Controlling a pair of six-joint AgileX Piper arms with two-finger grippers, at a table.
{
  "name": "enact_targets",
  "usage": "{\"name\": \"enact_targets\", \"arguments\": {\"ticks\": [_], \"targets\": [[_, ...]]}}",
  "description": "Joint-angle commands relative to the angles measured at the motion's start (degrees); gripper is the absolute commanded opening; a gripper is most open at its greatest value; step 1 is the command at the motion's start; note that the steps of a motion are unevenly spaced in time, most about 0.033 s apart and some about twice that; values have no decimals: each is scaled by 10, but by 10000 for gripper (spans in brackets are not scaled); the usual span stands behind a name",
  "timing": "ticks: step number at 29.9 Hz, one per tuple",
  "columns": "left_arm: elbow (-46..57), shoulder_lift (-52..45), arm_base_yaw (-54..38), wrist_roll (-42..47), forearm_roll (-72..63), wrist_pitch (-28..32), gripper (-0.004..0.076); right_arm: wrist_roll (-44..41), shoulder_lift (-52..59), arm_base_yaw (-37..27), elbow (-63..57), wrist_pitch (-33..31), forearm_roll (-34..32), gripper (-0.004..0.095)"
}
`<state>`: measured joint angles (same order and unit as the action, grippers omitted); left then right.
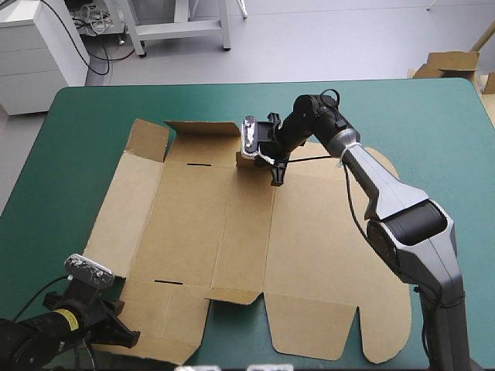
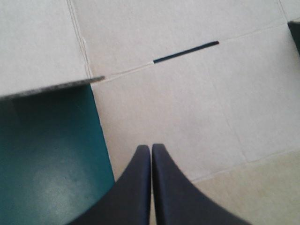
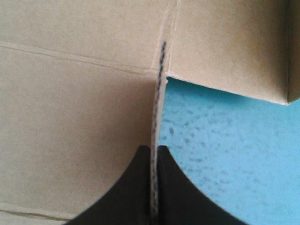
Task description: Fold the box
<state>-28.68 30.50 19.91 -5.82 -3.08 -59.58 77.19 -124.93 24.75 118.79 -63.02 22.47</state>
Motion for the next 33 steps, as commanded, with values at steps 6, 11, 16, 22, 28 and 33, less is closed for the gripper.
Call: {"name": "enact_targets", "arguments": {"ticks": [6, 11, 16, 22, 28, 33], "targets": [[-14, 2, 3, 3, -6, 23, -8, 17, 39, 10, 17, -39, 66, -20], [-14, 2, 3, 3, -6, 23, -8, 20, 39, 45, 17, -39, 66, -21], [-14, 2, 3, 3, -6, 23, -8, -7, 39, 64, 17, -38, 63, -20], [-14, 2, 3, 3, -6, 23, -8, -59, 39, 64, 17, -35, 30, -9], [-14, 2, 3, 3, -6, 23, -8, -134, 39, 64, 17, -30, 4, 176], [-14, 2, 3, 3, -6, 23, -8, -153, 39, 64, 17, -31, 4, 210]]}}
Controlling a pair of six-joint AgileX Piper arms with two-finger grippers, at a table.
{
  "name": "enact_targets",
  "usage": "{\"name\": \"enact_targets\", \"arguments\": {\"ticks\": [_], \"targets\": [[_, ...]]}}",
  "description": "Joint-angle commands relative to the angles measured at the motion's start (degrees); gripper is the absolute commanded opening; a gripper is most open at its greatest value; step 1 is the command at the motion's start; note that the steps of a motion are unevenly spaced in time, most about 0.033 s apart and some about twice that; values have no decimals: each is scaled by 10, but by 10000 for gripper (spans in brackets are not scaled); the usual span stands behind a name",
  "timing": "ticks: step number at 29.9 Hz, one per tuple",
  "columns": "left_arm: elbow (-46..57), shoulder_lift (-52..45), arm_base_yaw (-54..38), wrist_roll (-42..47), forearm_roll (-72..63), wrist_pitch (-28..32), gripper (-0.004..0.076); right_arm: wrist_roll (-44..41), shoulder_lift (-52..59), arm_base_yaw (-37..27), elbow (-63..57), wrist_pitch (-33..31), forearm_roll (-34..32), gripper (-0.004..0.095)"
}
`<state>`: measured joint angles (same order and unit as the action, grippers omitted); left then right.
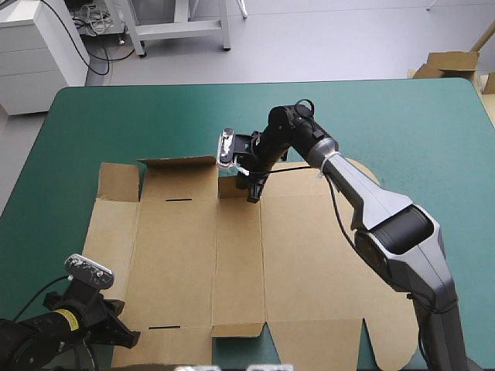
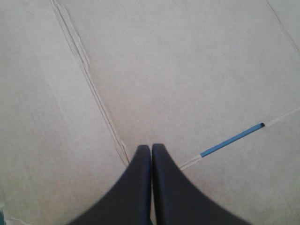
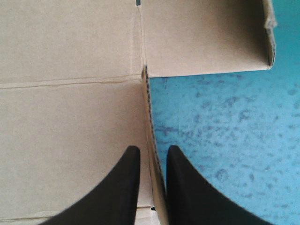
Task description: Fold the box
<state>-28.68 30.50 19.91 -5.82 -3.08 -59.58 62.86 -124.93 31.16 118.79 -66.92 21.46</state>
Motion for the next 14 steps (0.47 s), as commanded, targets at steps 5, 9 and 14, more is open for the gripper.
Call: {"name": "enact_targets", "arguments": {"ticks": [5, 9, 14], "targets": [[-14, 2, 3, 3, -6, 23, -8, -56, 48, 0, 19, 21, -52, 215], [-14, 2, 3, 3, -6, 23, -8, -137, 78, 0, 17, 10, -146, 213], [-14, 2, 3, 3, -3, 23, -8, -218, 143, -15, 17, 21, -232, 213]]}}
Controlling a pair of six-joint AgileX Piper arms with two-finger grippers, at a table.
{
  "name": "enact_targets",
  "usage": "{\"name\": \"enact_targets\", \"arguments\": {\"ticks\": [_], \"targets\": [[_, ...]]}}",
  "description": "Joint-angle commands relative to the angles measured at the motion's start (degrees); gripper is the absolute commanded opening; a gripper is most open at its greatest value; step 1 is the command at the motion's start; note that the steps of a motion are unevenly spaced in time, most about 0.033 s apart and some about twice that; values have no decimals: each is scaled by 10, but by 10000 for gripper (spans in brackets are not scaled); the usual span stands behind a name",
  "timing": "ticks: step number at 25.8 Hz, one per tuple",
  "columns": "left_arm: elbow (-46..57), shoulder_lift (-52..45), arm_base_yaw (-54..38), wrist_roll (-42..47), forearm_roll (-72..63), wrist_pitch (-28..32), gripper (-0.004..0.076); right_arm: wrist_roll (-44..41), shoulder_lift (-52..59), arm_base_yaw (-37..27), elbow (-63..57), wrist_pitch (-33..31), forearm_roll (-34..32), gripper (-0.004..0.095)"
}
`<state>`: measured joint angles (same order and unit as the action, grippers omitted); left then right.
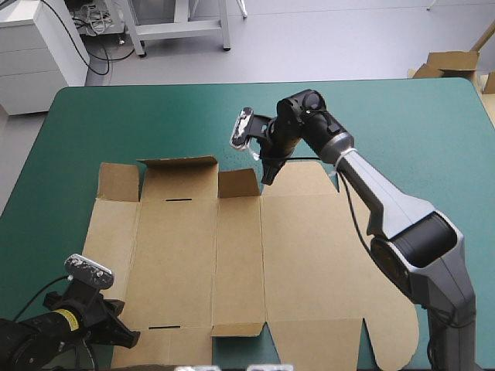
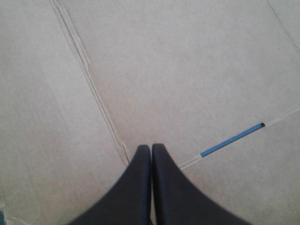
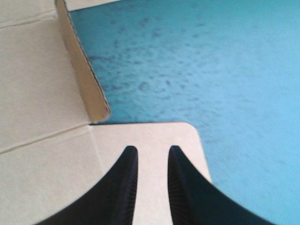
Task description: Fold the box
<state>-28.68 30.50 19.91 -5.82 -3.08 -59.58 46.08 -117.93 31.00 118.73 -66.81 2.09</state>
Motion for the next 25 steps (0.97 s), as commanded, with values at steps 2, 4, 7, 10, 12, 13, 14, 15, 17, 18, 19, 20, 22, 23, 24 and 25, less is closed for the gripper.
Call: {"name": "enact_targets", "arguments": {"ticks": [2, 4, 7, 10, 12, 13, 14, 15, 17, 18, 19, 20, 22, 23, 24, 25], "targets": [[-14, 2, 3, 3, -3, 23, -8, -87, 100, -27, 18, 20, -64, 213], [-14, 2, 3, 3, -3, 23, -8, -128, 121, -45, 18, 14, -93, 212], [-14, 2, 3, 3, -3, 23, -8, -198, 147, -85, 17, -2, -110, 171], [-14, 2, 3, 3, -4, 23, -8, -286, 174, -133, 3, -2, -88, 80], [-14, 2, 3, 11, -4, 23, -8, -317, 194, -156, -14, -2, -70, 28], [-14, 2, 3, 17, -4, 23, -8, -318, 211, -171, -32, -2, -58, -7], [-14, 2, 3, 19, -4, 22, -8, -320, 223, -180, -47, -2, -54, -22], [-14, 2, 3, 19, -4, 22, -8, -322, 241, -191, -69, -2, -49, -21], [-14, 2, 3, 19, -4, 22, -8, -332, 276, -208, -117, -2, -46, -21], [-14, 2, 3, 19, -2, 22, -8, -336, 321, -225, -182, -2, -46, -21], [-14, 2, 3, 19, -2, 22, -8, -337, 345, -233, -216, -2, -46, -21], [-14, 2, 3, 19, -2, 22, -8, -348, 393, -248, -286, -2, -46, -21], [-14, 2, 3, 19, -2, 22, -8, -365, 452, -259, -367, -2, -46, -21], [-14, 2, 3, 19, -2, 22, -8, -365, 482, -262, -406, -2, -45, -21], [-14, 2, 3, 19, -2, 22, -8, -365, 532, -263, -470, -2, -45, -21], [-14, 2, 3, 19, -2, 22, -8, -365, 551, -263, -501, -2, -44, -21]]}}
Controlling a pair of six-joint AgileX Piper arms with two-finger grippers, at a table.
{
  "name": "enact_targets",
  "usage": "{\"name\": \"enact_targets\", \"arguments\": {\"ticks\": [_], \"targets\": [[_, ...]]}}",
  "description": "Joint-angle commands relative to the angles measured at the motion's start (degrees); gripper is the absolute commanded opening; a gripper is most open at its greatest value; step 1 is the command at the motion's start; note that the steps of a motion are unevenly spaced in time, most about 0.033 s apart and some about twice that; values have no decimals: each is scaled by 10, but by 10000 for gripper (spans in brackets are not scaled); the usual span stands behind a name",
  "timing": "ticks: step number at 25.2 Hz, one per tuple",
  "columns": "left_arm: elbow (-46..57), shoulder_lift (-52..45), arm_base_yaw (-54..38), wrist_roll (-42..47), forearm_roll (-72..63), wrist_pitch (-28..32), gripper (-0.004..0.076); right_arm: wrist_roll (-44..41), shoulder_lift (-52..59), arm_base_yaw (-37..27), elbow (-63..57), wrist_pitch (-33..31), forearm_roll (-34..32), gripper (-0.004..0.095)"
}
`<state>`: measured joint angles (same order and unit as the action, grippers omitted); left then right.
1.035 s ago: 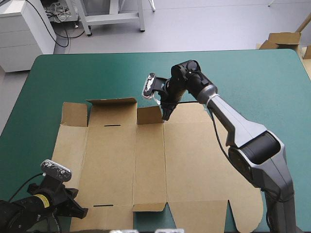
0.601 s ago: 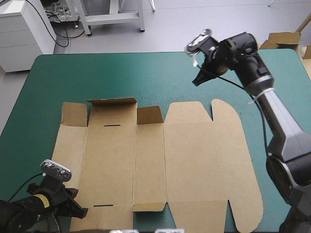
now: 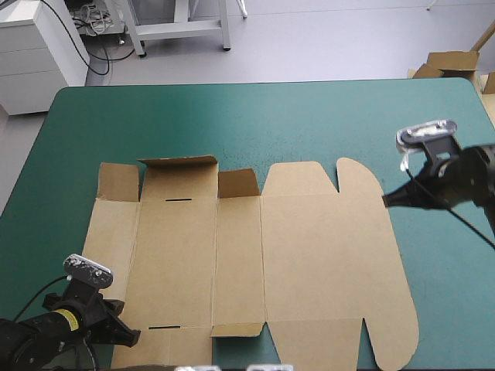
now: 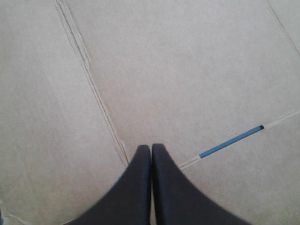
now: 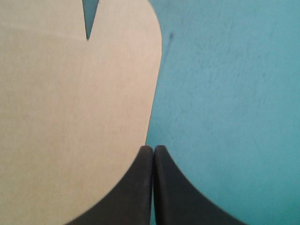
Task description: Fold the box
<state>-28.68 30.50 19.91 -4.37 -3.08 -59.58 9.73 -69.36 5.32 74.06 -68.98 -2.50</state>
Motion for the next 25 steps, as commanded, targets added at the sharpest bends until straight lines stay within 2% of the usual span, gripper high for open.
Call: {"name": "enact_targets", "arguments": {"ticks": [1, 7, 15, 18, 21, 22, 25], "targets": [[-14, 2, 3, 4, -2, 24, -8, -2, 103, -6, -96, 20, 3, -21], [-22, 3, 3, 6, -29, 42, -8, -3, 245, -6, -258, 70, 4, -21], [-72, 36, 3, 25, -25, 52, -8, -3, 273, -6, -283, 85, 4, -21], [-99, 76, 3, 44, -19, 65, -8, -3, 273, -6, -283, 90, 5, -21], [-130, 125, 3, 62, -11, 104, -8, -1, 273, -6, -284, 92, 6, -21], [-155, 163, 2, 93, 11, 132, -8, -1, 273, -6, -288, 97, 6, -21], [-215, 259, -27, 128, 31, 158, -8, -1, 273, -6, -289, 108, 7, -21]]}}
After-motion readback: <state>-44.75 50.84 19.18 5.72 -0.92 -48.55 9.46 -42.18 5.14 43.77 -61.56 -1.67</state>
